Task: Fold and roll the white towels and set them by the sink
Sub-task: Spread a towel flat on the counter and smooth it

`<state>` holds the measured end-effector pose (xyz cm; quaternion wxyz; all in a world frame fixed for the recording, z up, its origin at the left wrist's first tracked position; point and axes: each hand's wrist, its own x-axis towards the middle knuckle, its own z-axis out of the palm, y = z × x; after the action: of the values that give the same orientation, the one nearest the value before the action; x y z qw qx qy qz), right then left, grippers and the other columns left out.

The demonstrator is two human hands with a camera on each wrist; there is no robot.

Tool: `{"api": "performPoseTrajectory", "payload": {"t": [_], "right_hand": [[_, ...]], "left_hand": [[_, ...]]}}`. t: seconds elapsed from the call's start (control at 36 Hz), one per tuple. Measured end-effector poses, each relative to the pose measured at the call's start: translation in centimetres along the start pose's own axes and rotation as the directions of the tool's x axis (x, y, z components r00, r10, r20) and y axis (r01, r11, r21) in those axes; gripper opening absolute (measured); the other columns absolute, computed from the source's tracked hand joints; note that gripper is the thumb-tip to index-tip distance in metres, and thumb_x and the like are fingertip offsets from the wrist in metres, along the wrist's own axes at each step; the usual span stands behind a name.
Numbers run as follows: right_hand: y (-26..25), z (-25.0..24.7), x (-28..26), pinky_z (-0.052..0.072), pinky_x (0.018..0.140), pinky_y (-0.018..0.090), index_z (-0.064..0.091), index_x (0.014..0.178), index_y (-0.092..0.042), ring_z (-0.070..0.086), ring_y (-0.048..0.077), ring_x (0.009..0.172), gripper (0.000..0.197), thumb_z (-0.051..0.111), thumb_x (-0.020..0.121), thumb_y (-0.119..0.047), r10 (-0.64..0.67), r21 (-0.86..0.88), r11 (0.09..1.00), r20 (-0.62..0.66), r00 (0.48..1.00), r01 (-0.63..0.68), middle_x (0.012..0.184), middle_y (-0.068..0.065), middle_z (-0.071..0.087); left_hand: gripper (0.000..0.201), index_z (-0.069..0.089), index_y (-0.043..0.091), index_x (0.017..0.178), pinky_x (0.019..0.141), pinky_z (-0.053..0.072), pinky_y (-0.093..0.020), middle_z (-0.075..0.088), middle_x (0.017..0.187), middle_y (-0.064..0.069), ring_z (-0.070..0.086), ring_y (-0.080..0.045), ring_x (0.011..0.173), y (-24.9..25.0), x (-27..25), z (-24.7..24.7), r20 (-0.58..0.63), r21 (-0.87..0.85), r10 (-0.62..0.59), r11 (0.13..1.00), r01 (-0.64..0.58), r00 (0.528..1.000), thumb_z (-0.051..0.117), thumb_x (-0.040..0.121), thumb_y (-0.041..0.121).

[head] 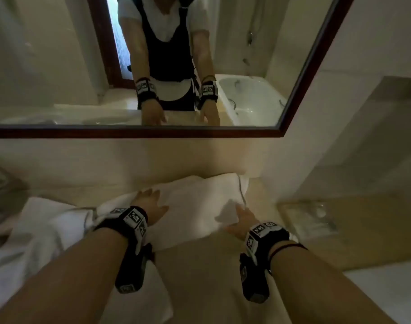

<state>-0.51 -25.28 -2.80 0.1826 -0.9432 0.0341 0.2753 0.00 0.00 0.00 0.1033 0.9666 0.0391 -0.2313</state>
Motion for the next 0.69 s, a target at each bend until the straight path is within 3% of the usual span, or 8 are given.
{"api": "performPoseTrajectory", "payload": {"t": [0.08,0.17,0.25,0.39,0.5,0.61,0.69], "right_hand": [[1.1,-0.2,2.0,0.021,0.116,0.037,0.004,0.151,-0.011,0.019,0.03,0.142,0.082,0.055,0.092,-0.038,0.064,0.002,0.998,0.045,0.997,-0.065,0.156,0.014,0.011],[1.5,-0.4,3.2,0.021,0.114,0.033,0.005,0.15,-0.008,0.019,0.028,0.142,0.069,0.041,0.099,-0.037,0.128,-0.054,0.991,0.153,0.98,-0.121,0.156,0.014,0.011],[2.0,0.0,4.7,0.016,0.117,0.036,-0.008,0.151,-0.015,0.007,0.027,0.146,0.085,0.048,0.094,-0.045,0.118,-0.056,0.992,0.152,0.981,-0.111,0.158,0.008,-0.002],[2.3,0.6,6.5,0.021,0.115,0.039,-0.009,0.151,-0.026,0.013,0.032,0.144,0.086,0.048,0.092,-0.051,0.148,-0.062,0.988,0.144,0.979,-0.14,0.158,0.009,0.0],[2.1,0.5,6.9,0.02,0.113,0.04,-0.005,0.15,-0.03,0.017,0.035,0.14,0.079,0.047,0.094,-0.048,0.192,-0.085,0.98,0.119,0.974,-0.182,0.154,0.015,0.01],[1.5,0.4,6.9,0.027,0.11,0.042,-0.001,0.15,-0.033,0.024,0.036,0.136,0.077,0.049,0.093,-0.045,0.22,-0.043,0.975,0.111,0.969,-0.216,0.152,0.014,0.014],[1.3,0.6,6.7,0.03,0.111,0.042,0.0,0.15,-0.032,0.025,0.034,0.137,0.078,0.051,0.092,-0.043,0.223,0.014,0.974,0.09,0.971,-0.225,0.154,0.01,0.01]], "left_hand": [[0.07,0.001,0.016,0.151,0.118,0.009,-0.036,-0.003,0.159,-0.005,0.001,-0.026,0.146,1.5,3.0,1.4,0.058,0.03,-0.021,0.999,0.019,0.998,0.029,0.098,0.052],[0.072,0.001,0.016,0.151,0.118,0.01,-0.037,-0.003,0.159,-0.006,0.001,-0.027,0.146,3.0,5.6,2.0,0.092,0.054,-0.021,0.998,0.016,0.996,0.032,0.097,0.051],[0.076,0.001,0.017,0.151,0.118,0.013,-0.039,-0.001,0.159,-0.007,0.003,-0.029,0.146,4.3,7.7,1.7,0.09,0.064,0.002,0.998,-0.008,0.996,0.038,0.095,0.052],[0.089,0.007,0.014,0.15,0.116,0.02,-0.039,0.013,0.156,-0.01,0.016,-0.031,0.142,6.0,10.6,1.2,0.069,0.041,0.052,0.998,-0.055,0.996,0.056,0.087,0.05],[0.098,0.008,0.015,0.15,0.111,0.031,-0.036,0.021,0.153,-0.01,0.028,-0.029,0.138,7.1,11.2,1.5,0.11,-0.003,0.018,1.0,-0.018,0.994,0.067,0.079,0.047],[0.085,0.024,0.012,0.146,0.102,0.038,-0.037,0.043,0.141,-0.014,0.045,-0.031,0.126,8.1,10.6,1.6,0.054,0.006,-0.009,1.0,0.009,0.999,0.07,0.081,0.038],[0.069,0.033,0.011,0.142,0.099,0.04,-0.035,0.044,0.14,-0.012,0.046,-0.029,0.125,8.3,10.5,1.4,0.146,-0.052,-0.005,0.999,0.013,0.989,0.067,0.085,0.03]]}}
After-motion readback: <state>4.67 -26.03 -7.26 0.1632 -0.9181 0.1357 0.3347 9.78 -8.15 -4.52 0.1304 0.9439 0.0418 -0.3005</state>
